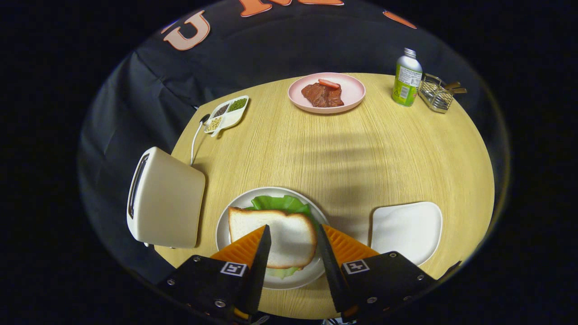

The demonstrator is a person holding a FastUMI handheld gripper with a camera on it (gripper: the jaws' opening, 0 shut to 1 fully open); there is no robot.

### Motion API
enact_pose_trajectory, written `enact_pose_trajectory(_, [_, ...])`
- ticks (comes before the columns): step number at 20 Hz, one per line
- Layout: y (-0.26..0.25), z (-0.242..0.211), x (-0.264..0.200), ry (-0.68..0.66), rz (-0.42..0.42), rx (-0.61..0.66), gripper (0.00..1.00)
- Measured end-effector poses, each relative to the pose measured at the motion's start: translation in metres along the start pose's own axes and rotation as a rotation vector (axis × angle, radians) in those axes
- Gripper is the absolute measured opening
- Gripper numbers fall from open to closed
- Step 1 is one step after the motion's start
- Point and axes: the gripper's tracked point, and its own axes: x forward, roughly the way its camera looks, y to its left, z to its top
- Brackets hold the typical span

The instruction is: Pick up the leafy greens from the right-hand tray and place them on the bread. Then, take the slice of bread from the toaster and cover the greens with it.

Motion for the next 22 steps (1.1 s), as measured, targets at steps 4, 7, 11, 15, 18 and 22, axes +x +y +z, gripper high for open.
enact_pose_trajectory(4, [-0.014, 0.020, -0.032, -0.078, -0.035, -0.020, 0.87])
enact_pose_trajectory(7, [-0.026, 0.046, -0.067, -0.171, -0.072, -0.044, 0.99])
enact_pose_trajectory(11, [-0.040, 0.084, -0.131, -0.330, -0.125, -0.077, 0.99])
enact_pose_trajectory(15, [-0.042, 0.117, -0.197, -0.502, -0.148, -0.086, 0.99])
enact_pose_trajectory(18, [-0.051, 0.136, -0.251, -0.639, -0.183, -0.094, 0.99])
enact_pose_trajectory(22, [-0.064, 0.145, -0.311, -0.812, -0.242, -0.130, 0.99])
